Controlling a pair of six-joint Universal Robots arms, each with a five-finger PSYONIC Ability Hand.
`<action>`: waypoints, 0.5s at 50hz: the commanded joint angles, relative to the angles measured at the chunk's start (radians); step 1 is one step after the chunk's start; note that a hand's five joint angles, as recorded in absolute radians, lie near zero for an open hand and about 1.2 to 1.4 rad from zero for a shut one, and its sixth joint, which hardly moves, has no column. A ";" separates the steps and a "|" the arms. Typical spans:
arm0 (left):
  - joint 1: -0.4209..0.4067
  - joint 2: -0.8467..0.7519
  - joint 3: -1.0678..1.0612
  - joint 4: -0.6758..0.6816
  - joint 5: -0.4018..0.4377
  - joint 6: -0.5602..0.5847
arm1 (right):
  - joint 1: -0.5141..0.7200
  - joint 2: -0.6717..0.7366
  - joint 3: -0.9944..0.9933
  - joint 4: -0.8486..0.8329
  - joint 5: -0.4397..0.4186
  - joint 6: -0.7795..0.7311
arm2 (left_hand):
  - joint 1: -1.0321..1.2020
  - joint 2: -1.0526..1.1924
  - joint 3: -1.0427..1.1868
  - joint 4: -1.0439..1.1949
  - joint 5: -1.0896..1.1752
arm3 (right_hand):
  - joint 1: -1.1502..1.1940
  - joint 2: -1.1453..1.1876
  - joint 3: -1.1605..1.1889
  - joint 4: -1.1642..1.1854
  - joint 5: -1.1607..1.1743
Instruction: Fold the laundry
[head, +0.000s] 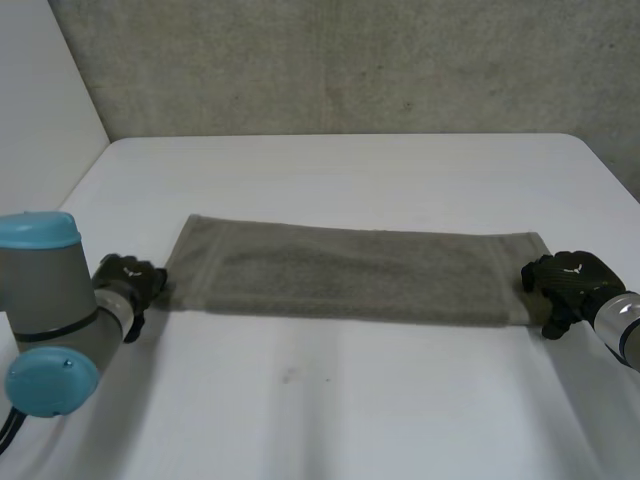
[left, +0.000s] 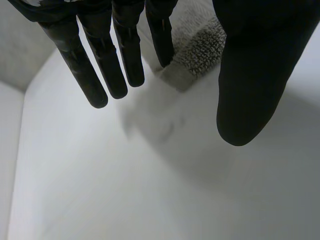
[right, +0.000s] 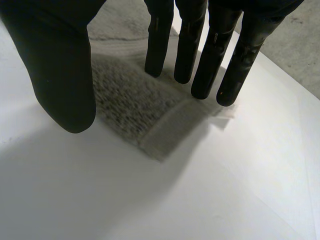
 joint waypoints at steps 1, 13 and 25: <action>-0.031 0.093 -0.022 -0.157 -0.079 -0.014 | 0.000 0.001 0.001 -0.007 0.002 0.000 | 0.115 0.094 0.095 0.095 0.096 | 0.201 0.121 0.114 0.116 0.134; -0.065 0.125 -0.030 -0.168 -0.081 -0.017 | 0.004 0.000 0.004 -0.005 -0.006 0.000 | 0.065 0.044 0.045 0.045 0.046 | 0.281 0.200 0.194 0.195 0.213; -0.057 0.162 -0.027 -0.125 -0.081 -0.026 | 0.001 -0.013 0.020 -0.005 -0.012 0.002 | -0.217 -0.238 -0.237 -0.237 -0.236 | 0.292 0.212 0.205 0.207 0.225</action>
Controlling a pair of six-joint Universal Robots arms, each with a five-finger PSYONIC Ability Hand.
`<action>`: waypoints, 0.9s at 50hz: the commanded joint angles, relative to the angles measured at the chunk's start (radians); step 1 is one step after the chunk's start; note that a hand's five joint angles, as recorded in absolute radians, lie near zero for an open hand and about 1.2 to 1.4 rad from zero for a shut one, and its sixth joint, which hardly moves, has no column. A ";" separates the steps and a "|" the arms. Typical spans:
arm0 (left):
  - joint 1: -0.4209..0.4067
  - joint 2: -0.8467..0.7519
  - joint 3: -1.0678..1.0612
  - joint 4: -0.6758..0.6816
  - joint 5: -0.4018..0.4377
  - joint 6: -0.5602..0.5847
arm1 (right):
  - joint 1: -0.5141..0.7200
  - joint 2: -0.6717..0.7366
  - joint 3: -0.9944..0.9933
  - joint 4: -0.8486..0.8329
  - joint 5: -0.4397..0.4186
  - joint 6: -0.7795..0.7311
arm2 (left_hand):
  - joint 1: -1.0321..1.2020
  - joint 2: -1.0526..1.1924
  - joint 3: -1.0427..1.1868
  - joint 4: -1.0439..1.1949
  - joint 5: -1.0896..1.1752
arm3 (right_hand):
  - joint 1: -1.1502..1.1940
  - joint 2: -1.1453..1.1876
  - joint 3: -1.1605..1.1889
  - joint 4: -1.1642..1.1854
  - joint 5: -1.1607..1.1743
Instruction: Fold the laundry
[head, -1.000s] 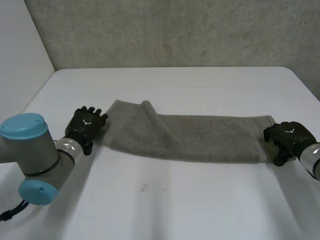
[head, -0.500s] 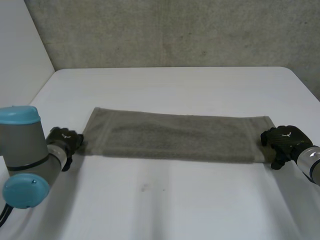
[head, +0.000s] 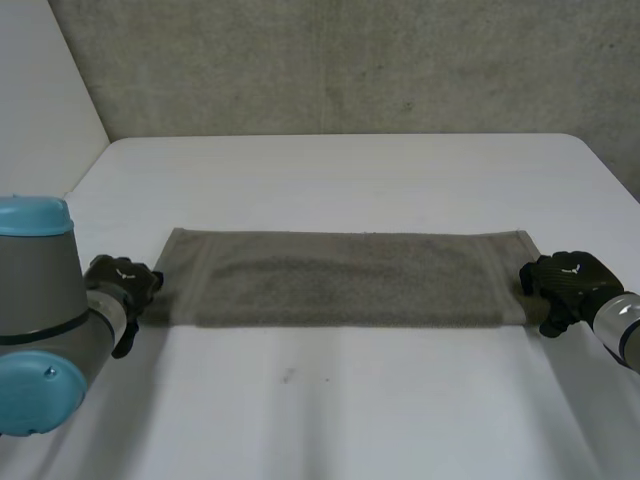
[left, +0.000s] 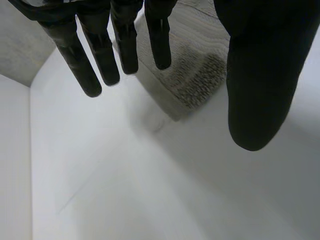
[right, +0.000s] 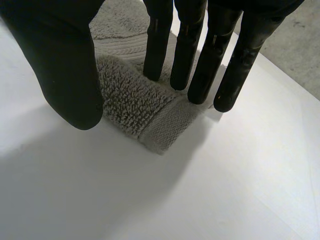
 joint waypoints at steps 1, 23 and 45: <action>0.007 0.020 0.001 0.035 0.000 -0.015 | -0.001 0.003 0.006 -0.007 0.000 -0.002 | -0.104 -0.104 -0.104 -0.101 -0.101 | 0.221 0.121 0.120 0.122 0.149; 0.009 0.030 0.004 0.042 0.001 -0.058 | -0.010 0.027 -0.012 -0.095 0.002 -0.005 | -0.133 -0.133 -0.133 -0.131 -0.130 | 0.819 0.719 0.717 0.720 0.747; 0.007 0.104 0.009 0.043 0.003 -0.128 | -0.248 -0.032 -0.191 -0.064 0.057 -0.262 | -0.224 -0.224 -0.224 -0.222 -0.221 | 0.819 0.719 0.717 0.720 0.747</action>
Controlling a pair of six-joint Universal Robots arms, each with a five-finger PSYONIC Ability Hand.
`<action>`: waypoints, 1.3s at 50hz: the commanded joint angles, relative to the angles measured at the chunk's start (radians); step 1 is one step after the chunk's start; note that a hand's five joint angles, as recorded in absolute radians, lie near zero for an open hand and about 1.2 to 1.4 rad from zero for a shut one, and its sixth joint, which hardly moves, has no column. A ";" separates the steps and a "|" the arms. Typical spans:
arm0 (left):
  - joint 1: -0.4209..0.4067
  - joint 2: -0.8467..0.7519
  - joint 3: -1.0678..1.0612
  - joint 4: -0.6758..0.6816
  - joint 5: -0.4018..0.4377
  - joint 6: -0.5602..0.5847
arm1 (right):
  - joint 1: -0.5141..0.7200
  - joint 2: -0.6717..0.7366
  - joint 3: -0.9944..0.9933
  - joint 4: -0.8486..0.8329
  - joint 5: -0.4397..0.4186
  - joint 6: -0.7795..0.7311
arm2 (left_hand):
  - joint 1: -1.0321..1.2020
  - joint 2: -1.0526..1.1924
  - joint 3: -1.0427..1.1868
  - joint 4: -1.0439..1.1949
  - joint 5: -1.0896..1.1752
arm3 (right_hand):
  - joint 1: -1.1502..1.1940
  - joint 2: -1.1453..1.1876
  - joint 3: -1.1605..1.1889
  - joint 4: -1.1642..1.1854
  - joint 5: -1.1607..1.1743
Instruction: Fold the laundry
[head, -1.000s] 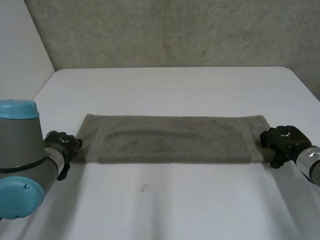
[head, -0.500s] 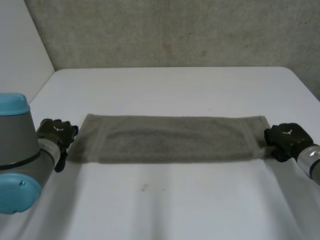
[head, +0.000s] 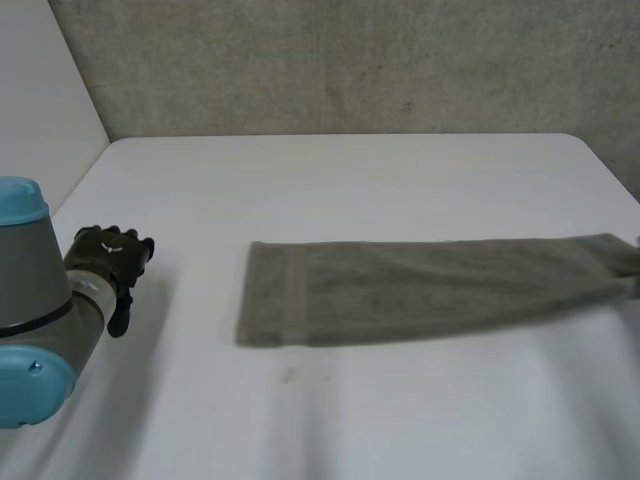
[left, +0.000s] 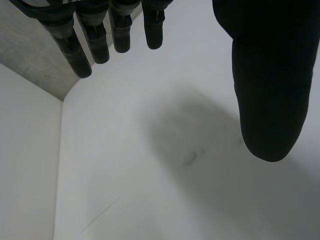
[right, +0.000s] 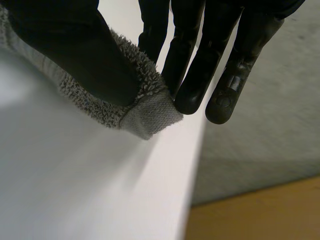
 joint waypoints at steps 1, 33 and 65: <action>-0.001 0.038 0.007 0.001 0.001 -0.062 | 0.051 -0.068 -0.092 0.010 0.006 -0.005 | -0.004 0.004 0.003 0.003 -0.009 | 0.456 0.220 0.220 0.207 0.247; -0.085 0.073 0.001 0.065 0.001 -0.150 | 1.078 0.266 -0.287 0.003 -0.031 0.063 | -0.021 -0.014 -0.015 -0.014 -0.027 | 0.224 -0.011 -0.011 -0.024 0.015; -0.421 -0.313 0.276 0.201 0.044 -0.406 | 0.544 -0.108 0.201 0.027 0.055 0.500 | 0.005 0.012 0.012 0.012 -0.001 | -0.595 -0.831 -0.831 -0.844 -0.804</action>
